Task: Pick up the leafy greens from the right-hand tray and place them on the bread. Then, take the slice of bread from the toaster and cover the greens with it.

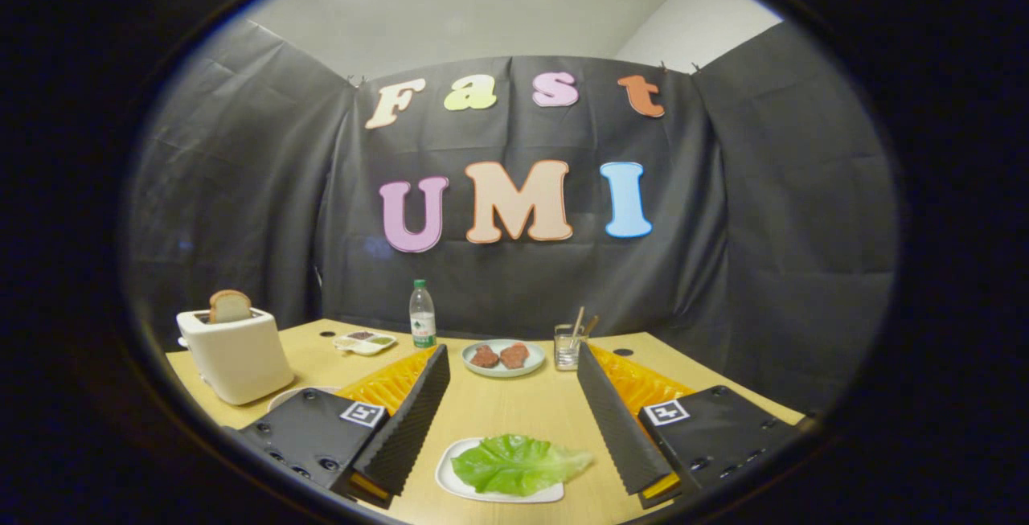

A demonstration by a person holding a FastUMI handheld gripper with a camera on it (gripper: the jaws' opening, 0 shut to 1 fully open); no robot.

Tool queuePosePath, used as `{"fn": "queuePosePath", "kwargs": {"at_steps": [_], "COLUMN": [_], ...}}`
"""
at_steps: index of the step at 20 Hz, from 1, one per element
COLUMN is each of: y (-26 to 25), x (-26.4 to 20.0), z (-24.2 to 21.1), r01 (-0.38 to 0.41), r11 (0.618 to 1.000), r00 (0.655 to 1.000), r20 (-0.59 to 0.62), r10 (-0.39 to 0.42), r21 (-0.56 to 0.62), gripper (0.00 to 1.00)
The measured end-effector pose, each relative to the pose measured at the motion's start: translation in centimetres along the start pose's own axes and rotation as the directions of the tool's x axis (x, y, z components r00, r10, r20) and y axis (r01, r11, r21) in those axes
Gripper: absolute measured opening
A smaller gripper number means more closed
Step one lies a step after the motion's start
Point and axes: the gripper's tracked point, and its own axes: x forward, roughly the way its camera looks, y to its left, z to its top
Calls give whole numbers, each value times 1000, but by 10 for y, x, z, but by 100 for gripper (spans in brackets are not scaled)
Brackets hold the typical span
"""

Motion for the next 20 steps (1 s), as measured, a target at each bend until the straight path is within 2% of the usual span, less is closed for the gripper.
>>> {"fn": "queuePosePath", "kwargs": {"at_steps": [4,6,12,16,20], "y": [-20,-32,-70,-85,-91], "x": [9,14,25,27,29], "z": [-33,-59,-140,-167,-187], "r01": [45,70,153,196,211], "r11": [999,998,982,969,969], "r00": [993,979,893,854,823], "r20": [-108,-191,-441,-511,-558], "r10": [-47,-70,-88,-93,-104], "r21": [-17,-7,113,151,131], "gripper": [100,100,100,99,97]}}
